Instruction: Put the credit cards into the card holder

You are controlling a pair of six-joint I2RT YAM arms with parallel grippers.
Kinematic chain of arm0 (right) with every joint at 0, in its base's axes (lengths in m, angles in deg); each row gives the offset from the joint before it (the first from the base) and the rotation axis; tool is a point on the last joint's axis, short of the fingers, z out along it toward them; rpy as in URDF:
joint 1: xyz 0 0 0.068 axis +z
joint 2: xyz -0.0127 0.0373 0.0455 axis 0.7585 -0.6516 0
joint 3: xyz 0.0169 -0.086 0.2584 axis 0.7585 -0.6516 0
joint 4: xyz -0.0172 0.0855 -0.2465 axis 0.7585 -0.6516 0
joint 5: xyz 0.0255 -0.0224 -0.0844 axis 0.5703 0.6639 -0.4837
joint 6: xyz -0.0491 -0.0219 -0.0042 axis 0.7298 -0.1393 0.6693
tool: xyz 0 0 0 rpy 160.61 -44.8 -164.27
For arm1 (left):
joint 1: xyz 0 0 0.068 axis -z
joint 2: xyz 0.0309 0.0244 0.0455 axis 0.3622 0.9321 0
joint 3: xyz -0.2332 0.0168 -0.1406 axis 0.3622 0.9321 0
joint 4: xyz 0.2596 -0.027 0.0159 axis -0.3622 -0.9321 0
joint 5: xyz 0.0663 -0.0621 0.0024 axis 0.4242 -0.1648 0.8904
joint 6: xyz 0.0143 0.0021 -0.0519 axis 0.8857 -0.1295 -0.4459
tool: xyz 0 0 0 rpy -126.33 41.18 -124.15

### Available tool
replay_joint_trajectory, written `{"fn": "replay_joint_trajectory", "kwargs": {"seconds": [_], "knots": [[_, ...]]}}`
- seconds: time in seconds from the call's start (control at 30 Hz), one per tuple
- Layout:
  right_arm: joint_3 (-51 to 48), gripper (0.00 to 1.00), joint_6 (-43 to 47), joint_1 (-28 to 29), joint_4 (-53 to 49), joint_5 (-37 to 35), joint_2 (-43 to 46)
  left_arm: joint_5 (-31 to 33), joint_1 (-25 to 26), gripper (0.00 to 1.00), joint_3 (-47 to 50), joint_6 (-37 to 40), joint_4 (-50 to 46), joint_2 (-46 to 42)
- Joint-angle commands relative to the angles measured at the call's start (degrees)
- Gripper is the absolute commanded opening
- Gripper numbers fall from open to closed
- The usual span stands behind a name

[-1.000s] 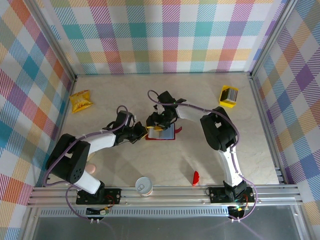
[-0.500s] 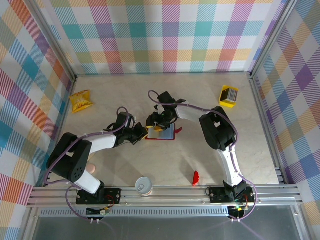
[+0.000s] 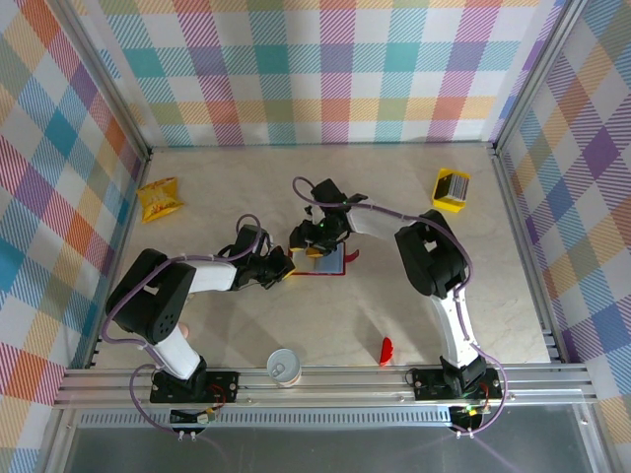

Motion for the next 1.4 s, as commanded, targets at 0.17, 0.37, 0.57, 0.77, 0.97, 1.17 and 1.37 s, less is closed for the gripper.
{"fn": "replay_joint_trajectory", "kwargs": {"seconds": [0.17, 0.37, 0.57, 0.77, 0.97, 1.17, 1.37], "knots": [[-2.93, 0.53, 4.80, -1.68, -11.20, -14.52, 10.10, 0.83, 0.34, 0.00, 0.04, -0.17, -1.15, 1.46], [-4.19, 0.53, 5.58, -1.65, -13.48, -17.01, 9.29, 0.74, 0.36, 0.00, 0.03, -0.17, -1.06, 1.48], [-3.58, 0.55, 5.30, -1.70, -13.61, -16.78, 7.28, 0.66, 0.36, 0.00, 0.30, -0.17, -0.62, 1.81], [-2.32, 0.56, 4.84, -1.68, -14.22, -17.47, 5.25, 0.58, 0.36, 0.00, 0.47, -0.15, -0.33, 1.71], [-1.69, 0.56, 4.77, -1.68, -13.70, -15.95, 3.51, 0.48, 0.36, 0.00, 0.37, -0.17, -0.31, 1.80], [-1.94, 0.56, 5.24, -1.64, -12.11, -13.48, 3.53, 0.30, 0.36, 0.00, 0.21, -0.17, -0.31, 2.21], [-2.02, 0.56, 5.72, -1.50, -11.99, -14.14, 5.23, 0.13, 0.36, 0.00, 0.01, -0.17, -0.27, 2.49]]}}
